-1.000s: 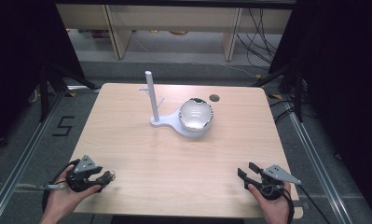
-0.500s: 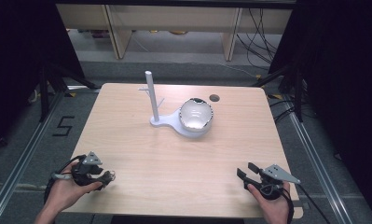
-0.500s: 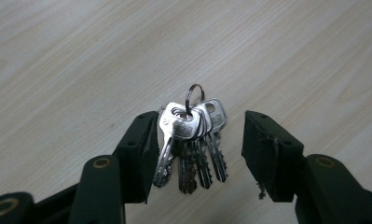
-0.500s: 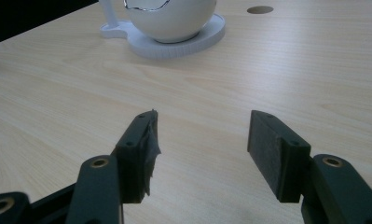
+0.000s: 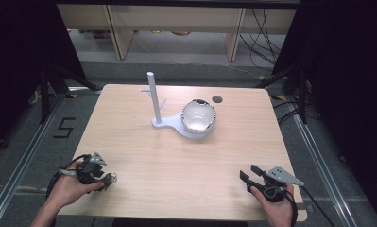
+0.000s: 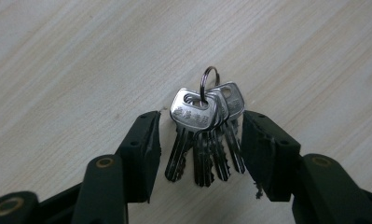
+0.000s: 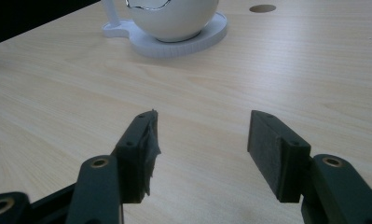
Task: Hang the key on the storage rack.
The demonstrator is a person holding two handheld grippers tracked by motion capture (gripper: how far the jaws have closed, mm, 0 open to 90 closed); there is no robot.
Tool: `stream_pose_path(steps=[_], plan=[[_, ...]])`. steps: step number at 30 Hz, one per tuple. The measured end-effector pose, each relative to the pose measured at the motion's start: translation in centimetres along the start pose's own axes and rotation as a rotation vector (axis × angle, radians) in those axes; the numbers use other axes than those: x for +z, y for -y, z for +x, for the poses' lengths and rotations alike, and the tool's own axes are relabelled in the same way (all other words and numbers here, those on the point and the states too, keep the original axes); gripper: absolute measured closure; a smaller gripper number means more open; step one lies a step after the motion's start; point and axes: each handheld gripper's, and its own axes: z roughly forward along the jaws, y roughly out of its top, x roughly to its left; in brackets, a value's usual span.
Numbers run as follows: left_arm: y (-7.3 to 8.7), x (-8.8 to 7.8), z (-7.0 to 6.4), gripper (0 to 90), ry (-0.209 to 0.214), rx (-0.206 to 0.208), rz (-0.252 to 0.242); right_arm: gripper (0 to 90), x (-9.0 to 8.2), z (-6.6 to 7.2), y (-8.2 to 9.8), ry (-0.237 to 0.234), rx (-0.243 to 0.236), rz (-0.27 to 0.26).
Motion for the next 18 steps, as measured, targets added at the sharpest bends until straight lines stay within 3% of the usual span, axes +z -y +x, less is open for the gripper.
stream_pose_path(steps=[4,6,7,8,9,11,14,18], plan=[[-0.6,0.0,-0.1,46.6,0.003,0.012,0.037,43.8,0.0,0.1,0.0,-0.013,0.010,-0.001],[-0.8,0.1,0.0,46.3,0.012,0.025,0.058,43.8,0.0,0.0,0.0,-0.004,-0.010,-0.006],[-0.9,0.2,-0.1,46.0,0.014,0.015,0.072,43.8,0.0,0.3,0.1,-0.004,0.032,0.002],[-1.1,0.4,0.1,45.5,0.012,0.022,0.091,43.8,-0.1,0.4,0.0,-0.007,0.044,0.007],[-1.1,0.4,0.1,45.2,0.012,0.022,0.091,43.8,-0.1,0.4,0.0,-0.007,0.044,0.007],[-1.3,0.7,0.1,44.7,0.011,0.025,0.081,43.9,-0.2,0.0,0.0,0.005,0.001,0.009],[-1.7,0.6,0.0,44.2,0.006,0.031,0.116,43.9,-0.1,0.0,0.0,0.002,0.001,0.006],[-1.8,0.7,-0.2,43.7,0.009,0.028,0.118,43.9,-0.2,0.0,0.0,0.001,0.002,0.005]])
